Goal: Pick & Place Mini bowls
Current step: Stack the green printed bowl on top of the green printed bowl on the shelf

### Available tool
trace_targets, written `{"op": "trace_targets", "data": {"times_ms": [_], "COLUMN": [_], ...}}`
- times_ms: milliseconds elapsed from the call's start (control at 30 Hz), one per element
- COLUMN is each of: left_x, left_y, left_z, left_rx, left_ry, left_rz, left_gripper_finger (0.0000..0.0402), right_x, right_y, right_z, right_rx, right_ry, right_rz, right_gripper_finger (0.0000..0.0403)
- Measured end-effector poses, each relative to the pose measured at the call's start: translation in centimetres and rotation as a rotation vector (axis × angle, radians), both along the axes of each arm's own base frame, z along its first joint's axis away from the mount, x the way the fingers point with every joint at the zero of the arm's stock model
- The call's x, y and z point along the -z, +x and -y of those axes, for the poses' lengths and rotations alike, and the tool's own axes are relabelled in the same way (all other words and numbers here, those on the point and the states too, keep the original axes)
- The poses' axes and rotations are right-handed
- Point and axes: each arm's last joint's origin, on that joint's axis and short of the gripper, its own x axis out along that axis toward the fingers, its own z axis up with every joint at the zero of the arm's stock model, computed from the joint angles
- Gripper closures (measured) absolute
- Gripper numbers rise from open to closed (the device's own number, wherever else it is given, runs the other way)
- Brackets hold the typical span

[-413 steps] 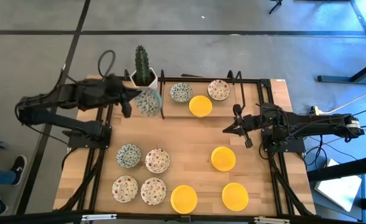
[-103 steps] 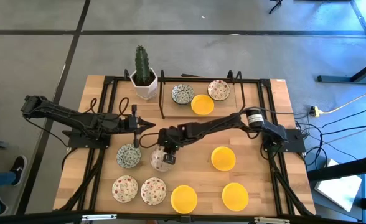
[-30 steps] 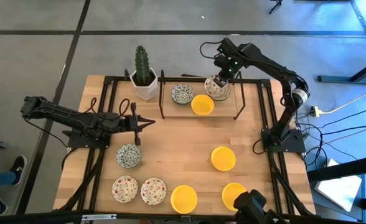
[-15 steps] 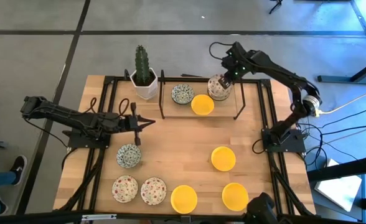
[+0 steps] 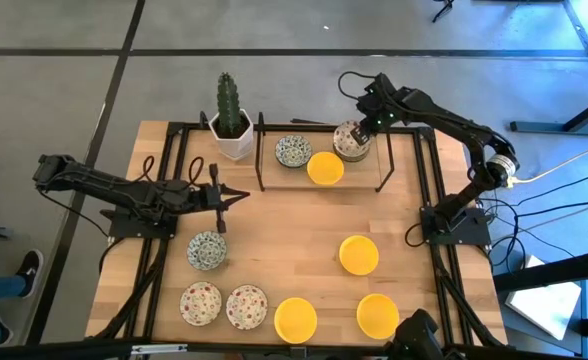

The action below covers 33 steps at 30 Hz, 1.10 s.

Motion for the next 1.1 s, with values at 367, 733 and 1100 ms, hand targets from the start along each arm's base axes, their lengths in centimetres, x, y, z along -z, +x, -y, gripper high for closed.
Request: {"op": "trace_targets", "data": {"times_ms": [367, 733, 1100], "left_x": [0.00, 0.01, 0.00], "left_y": [0.00, 0.03, 0.03], "left_z": [0.00, 0.12, 0.13], "left_rx": [-0.002, 0.037, 0.033], "left_ry": [-0.030, -0.051, -0.102], "left_rz": [0.008, 0.011, 0.024], "left_gripper_finger": [0.0398, 0.0398, 0.0398], "right_x": [0.05, 0.21, 0.32], "right_y": [0.01, -0.06, -0.16], "right_z": [-0.15, -0.22, -0.37], "right_rx": [-0.013, -0.021, -0.026], "right_ry": [0.030, 0.037, 0.057], "right_rz": [0.016, -0.005, -0.015], "right_gripper_finger": [0.0387, 0.0387, 0.0387]}}
